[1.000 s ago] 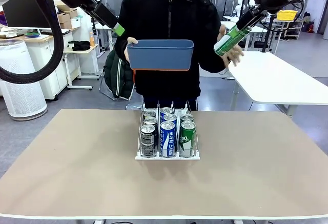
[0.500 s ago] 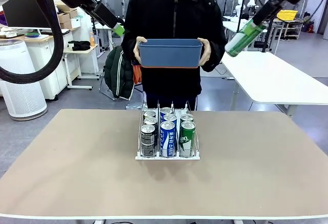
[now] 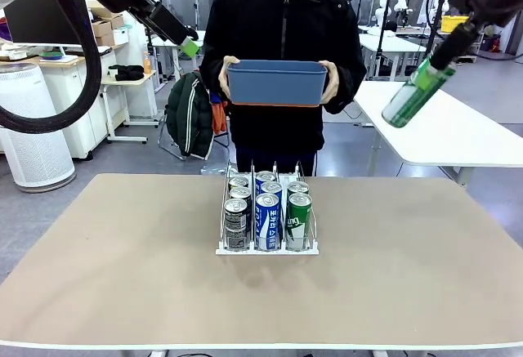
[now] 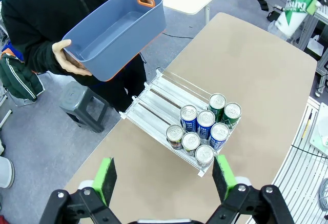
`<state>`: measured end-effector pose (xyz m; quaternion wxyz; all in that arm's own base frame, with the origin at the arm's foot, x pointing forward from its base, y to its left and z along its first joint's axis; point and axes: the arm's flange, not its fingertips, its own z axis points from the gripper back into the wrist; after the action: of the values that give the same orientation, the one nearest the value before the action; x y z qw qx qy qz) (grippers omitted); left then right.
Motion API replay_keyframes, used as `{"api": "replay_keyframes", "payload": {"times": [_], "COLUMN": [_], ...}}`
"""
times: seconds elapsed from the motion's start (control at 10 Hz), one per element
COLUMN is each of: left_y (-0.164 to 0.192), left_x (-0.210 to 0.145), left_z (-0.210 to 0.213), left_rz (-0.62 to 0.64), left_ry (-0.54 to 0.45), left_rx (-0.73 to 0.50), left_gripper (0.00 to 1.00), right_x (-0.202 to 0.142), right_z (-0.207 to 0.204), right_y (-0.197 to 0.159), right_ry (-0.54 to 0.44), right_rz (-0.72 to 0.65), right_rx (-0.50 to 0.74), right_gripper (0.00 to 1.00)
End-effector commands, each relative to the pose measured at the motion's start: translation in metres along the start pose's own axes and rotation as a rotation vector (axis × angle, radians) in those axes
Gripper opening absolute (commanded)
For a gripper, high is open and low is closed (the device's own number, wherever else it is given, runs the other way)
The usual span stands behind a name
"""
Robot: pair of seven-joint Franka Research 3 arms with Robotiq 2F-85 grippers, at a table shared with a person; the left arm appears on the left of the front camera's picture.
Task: Fill the beverage cans into the dispenser.
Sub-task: Place the picked Sprite in the line of the Automatic Can Dispenser with the same cans.
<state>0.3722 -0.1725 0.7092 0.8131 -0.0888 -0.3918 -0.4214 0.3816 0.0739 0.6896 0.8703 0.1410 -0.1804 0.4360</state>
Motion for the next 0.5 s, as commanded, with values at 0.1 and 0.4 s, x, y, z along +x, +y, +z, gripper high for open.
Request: {"api": "replay_keyframes", "payload": {"times": [0.1,0.4], "left_y": [0.000,0.000], "left_x": [0.000,0.000], "left_z": [0.000,0.000], "left_rz": [-0.001,-0.001], "left_ry": [0.001,0.001], "left_rx": [0.002,0.002], "left_gripper": [1.00,1.00], "right_x": [-0.019,-0.016], "right_z": [-0.047,-0.096], "right_y": [0.017,0.008], "right_ry": [-0.039,0.021], "right_rz": [0.032,0.019], "right_rx": [-0.028,-0.195], "right_gripper": [0.58,0.58]}}
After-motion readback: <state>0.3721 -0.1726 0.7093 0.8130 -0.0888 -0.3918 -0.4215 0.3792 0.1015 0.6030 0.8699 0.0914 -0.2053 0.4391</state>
